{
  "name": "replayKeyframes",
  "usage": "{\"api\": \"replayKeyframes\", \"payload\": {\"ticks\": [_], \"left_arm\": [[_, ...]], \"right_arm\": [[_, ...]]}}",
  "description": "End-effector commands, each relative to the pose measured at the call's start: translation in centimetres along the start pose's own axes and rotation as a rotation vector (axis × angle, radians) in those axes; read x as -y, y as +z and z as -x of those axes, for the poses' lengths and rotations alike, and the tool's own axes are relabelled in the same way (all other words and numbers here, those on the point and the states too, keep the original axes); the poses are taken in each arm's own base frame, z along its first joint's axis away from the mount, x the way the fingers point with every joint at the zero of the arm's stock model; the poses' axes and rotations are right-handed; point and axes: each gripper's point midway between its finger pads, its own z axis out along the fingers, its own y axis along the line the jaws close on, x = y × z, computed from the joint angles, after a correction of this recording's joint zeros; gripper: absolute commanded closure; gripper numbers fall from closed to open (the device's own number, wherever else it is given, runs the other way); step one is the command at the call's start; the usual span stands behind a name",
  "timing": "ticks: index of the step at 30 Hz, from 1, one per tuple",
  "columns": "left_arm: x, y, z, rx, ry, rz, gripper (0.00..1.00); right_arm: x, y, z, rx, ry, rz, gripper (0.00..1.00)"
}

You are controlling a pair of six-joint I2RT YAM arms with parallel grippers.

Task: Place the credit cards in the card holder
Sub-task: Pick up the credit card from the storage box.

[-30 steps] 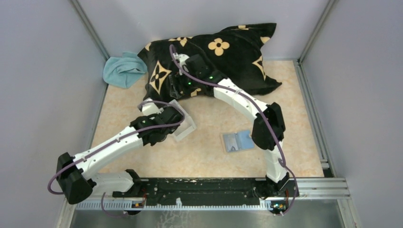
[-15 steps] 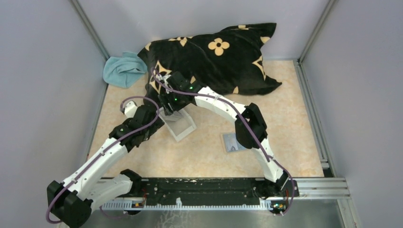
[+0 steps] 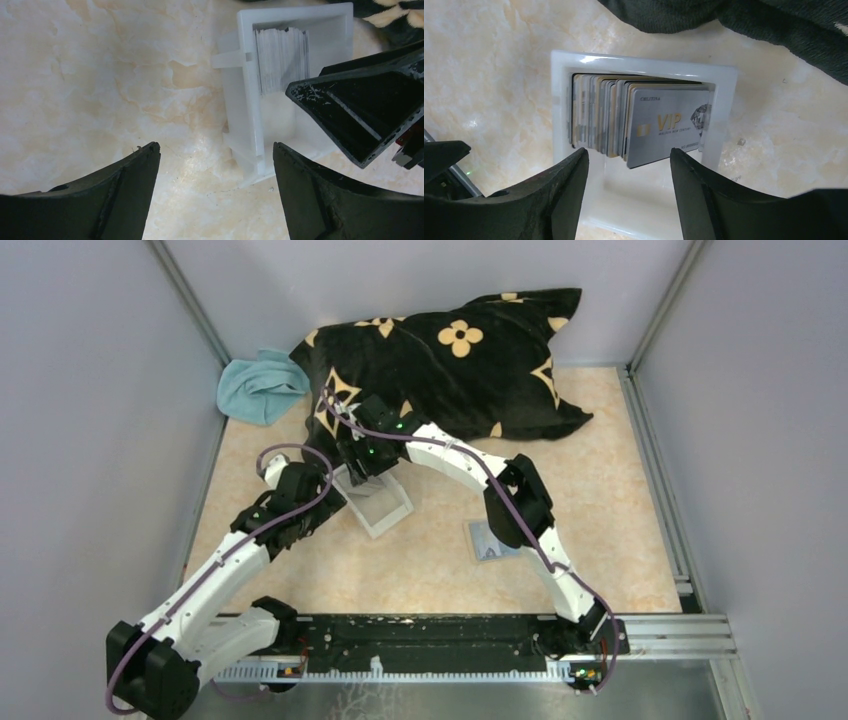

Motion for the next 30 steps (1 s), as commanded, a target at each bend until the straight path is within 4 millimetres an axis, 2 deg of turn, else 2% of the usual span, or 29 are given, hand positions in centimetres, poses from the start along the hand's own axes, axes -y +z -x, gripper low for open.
{"api": "replayKeyframes", "payload": {"ticks": [1,6,14,24,30], "left_arm": [[0.2,0.2,0.1,0.004,-0.009,-0.028,0.11],[-0.1,0.6,-0.2,0.000,-0.009,-0.023,0.11],[-0.3,1.0,-0.4,-0.003,-0.019,-0.027,0.11],[-0.3,2.0,-1.3,-0.035,-0.029,-0.032,0.12],[-0.4,2.8,-1.8,-0.051,-0.030,-0.020,0.12]], "right_arm": [[0.2,-0.2,2.9,0.072,0.029,0.045,0.40],[0.7,0.7,2.6,0.052,0.052,0.073,0.42],[0.2,1.6,1.7,0.017,0.072,0.125,0.48],[-2.0,0.3,2.6,0.040,0.072,0.183,0.55],[-2.5,-0.5,3.1,0.052,0.064,0.188,0.59]]}}
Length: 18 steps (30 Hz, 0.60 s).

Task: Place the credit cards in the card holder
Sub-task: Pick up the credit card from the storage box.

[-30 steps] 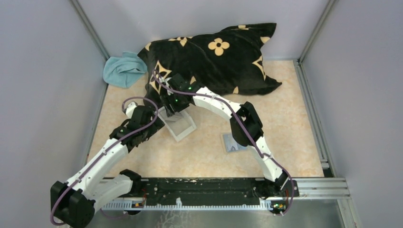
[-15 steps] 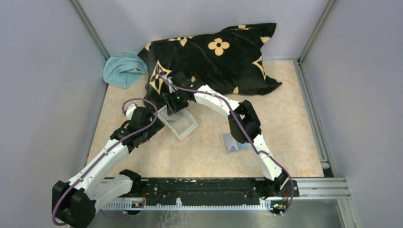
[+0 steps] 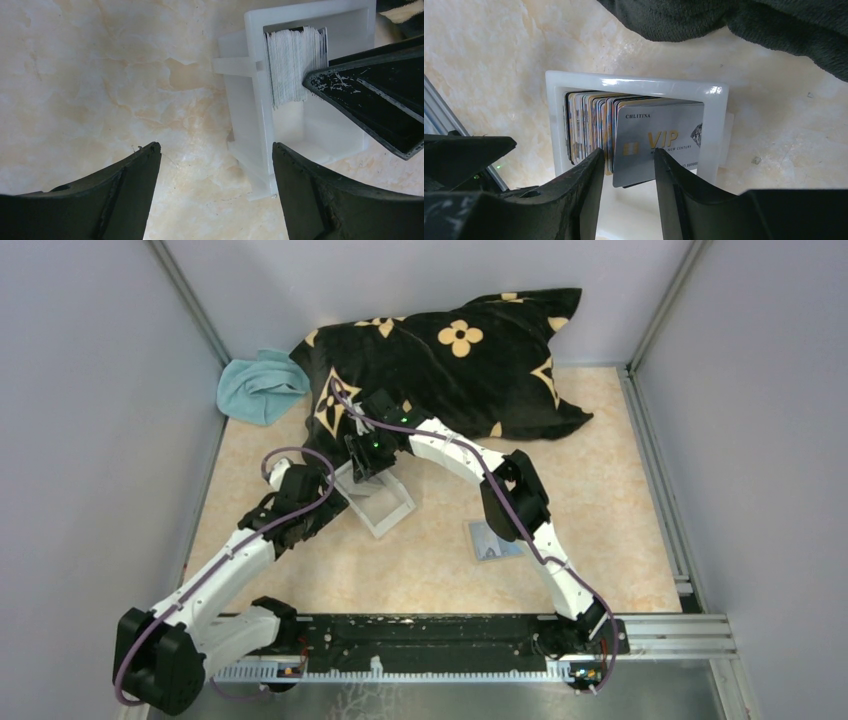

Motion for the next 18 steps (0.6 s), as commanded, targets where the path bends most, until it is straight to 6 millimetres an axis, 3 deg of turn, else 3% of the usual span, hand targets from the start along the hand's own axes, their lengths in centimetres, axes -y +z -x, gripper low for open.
{"api": "replayKeyframes", "payload": {"ticks": [1,18], "left_arm": [[0.2,0.7,-0.2,-0.008,-0.010,-0.012,0.12],[-0.5,1.4,-1.0,-0.028,-0.021,0.010,0.12]], "right_arm": [[-3.4,-1.9,2.8,0.082,-0.039,0.068,0.59],[-4.4,-2.9,3.5,0.102,-0.052,0.073,0.67]]}}
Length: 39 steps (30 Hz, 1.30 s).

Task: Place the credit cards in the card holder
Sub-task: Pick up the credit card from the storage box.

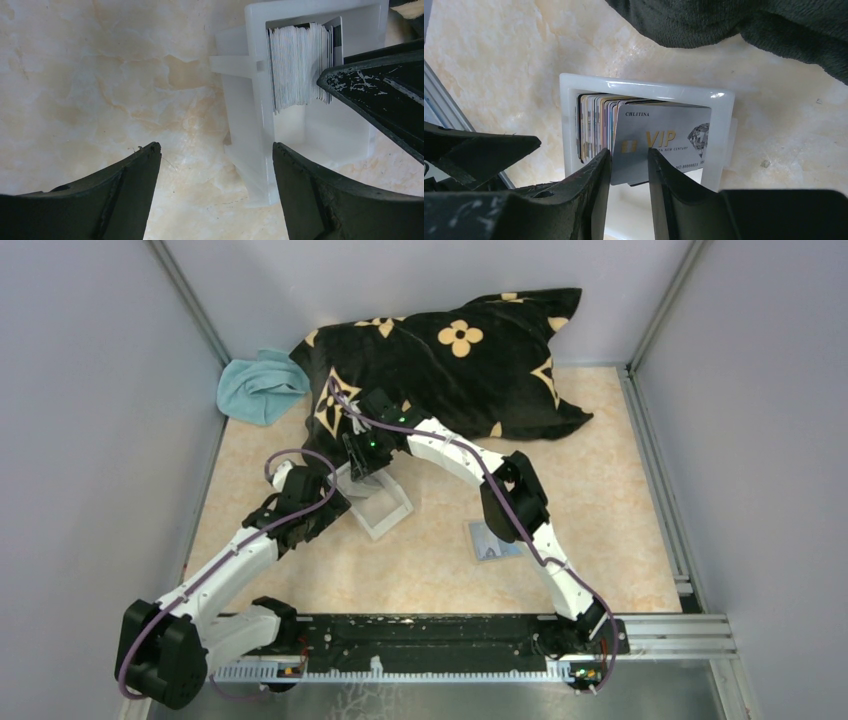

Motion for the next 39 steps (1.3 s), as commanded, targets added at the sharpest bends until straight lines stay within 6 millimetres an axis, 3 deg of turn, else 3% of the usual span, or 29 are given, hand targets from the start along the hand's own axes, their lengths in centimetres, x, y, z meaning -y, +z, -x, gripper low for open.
{"api": "replayKeyframes", "payload": {"ticks": [1,13,20,27,29,30,33,39], "left_arm": [[-0.2,0.4,-0.1,-0.002,-0.013,0.005,0.12],[-0.1,0.4,0.1,0.001,-0.021,0.002,0.12],[0.3,0.4,0.5,0.010,-0.023,-0.001,0.12],[0.4,0.4,0.6,0.009,-0.023,-0.004,0.12],[0.5,0.3,0.7,0.012,-0.025,-0.005,0.12],[0.5,0.3,0.7,0.014,-0.025,-0.004,0.12],[0.7,0.2,1.0,0.020,-0.025,-0.008,0.12],[2.8,-0.5,2.9,0.064,0.008,-0.065,0.09]], "right_arm": [[-3.5,-2.7,3.2,0.093,-0.049,0.060,0.68],[-1.9,-4.3,3.9,0.131,-0.108,-0.086,0.76],[-1.1,-5.4,4.6,0.163,-0.128,-0.157,0.89],[-0.8,-5.8,4.6,0.165,-0.137,-0.183,0.91],[-0.5,-5.9,4.6,0.167,-0.140,-0.197,1.00],[-0.4,-6.0,4.6,0.167,-0.143,-0.209,1.00],[0.1,-6.7,4.8,0.181,-0.159,-0.249,1.00],[0.0,-10.2,5.9,0.263,-0.191,-0.305,1.00]]}}
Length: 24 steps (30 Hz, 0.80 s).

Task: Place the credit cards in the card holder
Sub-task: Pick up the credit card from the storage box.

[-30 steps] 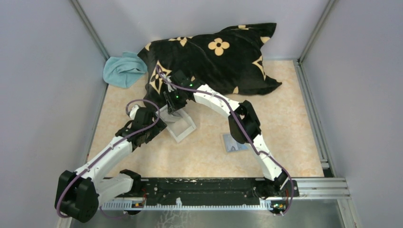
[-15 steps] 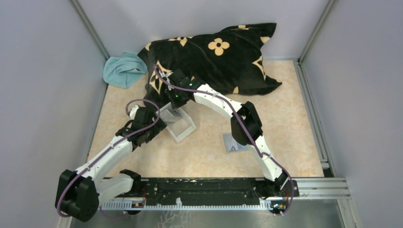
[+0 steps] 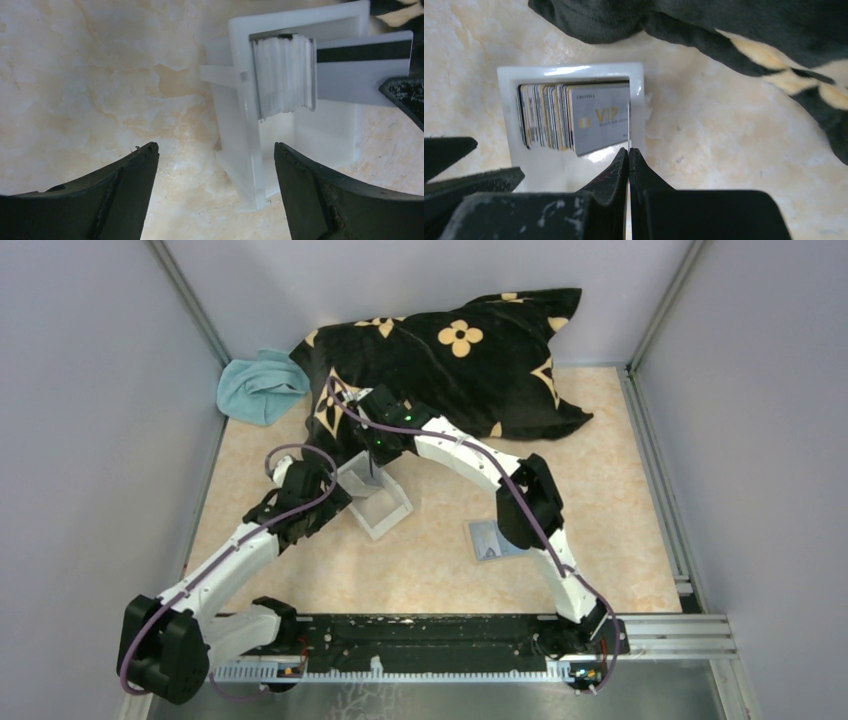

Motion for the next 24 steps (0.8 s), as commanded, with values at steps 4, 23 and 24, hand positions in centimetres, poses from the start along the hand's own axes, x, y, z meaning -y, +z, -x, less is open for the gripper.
{"api": "replayKeyframes", "payload": {"ticks": [4,23,24], "left_arm": [[4.7,-1.4,4.1,0.112,0.071,-0.157,0.05],[17.7,-9.8,1.0,0.010,0.466,-1.037,0.00],[18.0,-10.1,0.4,-0.026,0.482,-1.072,0.01]], "right_arm": [[0.1,-9.0,5.3,0.225,-0.053,-0.061,1.00],[2.5,-21.2,-5.4,0.175,0.052,0.203,1.00],[2.4,-21.5,-6.0,0.170,0.062,0.228,1.00]]}}
